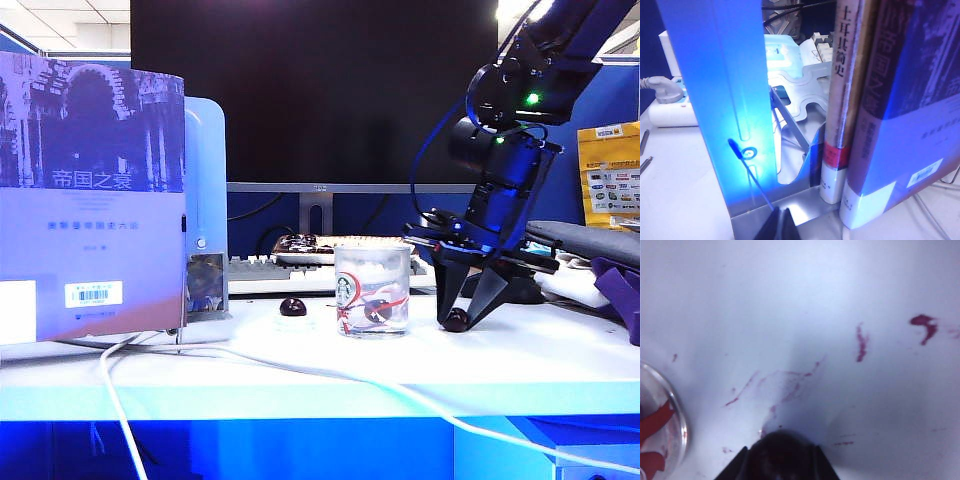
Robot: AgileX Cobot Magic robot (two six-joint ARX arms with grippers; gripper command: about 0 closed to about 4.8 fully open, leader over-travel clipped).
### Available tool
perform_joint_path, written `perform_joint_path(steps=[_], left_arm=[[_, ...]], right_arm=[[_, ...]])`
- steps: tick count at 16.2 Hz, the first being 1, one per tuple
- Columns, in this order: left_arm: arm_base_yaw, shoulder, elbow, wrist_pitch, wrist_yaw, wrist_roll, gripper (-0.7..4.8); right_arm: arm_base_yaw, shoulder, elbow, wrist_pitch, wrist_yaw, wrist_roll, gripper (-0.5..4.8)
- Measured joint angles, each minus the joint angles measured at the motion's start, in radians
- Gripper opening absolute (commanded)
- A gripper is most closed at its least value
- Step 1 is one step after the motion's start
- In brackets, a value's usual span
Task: Pick up the cherry on the right side of the glass and put it inside the glass.
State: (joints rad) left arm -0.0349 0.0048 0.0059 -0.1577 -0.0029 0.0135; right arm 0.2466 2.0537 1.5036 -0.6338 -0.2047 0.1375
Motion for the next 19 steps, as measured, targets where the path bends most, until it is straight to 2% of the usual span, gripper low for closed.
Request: perform_joint_path(steps=[4,12,15,17,19], left_arm=[[0.000,0.000,0.000,0.000,0.000,0.000,-0.05],[0.000,0.000,0.000,0.000,0.000,0.000,-0.05],[0.000,0.000,0.000,0.000,0.000,0.000,-0.05],[0.000,0.000,0.000,0.000,0.000,0.000,-0.05],[0.000,0.000,0.000,0.000,0.000,0.000,-0.05]], right_arm=[[0.000,0.000,0.003,-0.009,0.000,0.000,1.79],[0.000,-0.006,0.239,-0.220,0.002,-0.033,1.79],[-0.001,-0.097,0.252,-0.230,-0.004,-0.037,1.79],[-0.002,-0.145,0.253,-0.220,-0.119,-0.047,1.79],[-0.001,-0.154,0.254,-0.183,-0.314,-0.048,1.80]])
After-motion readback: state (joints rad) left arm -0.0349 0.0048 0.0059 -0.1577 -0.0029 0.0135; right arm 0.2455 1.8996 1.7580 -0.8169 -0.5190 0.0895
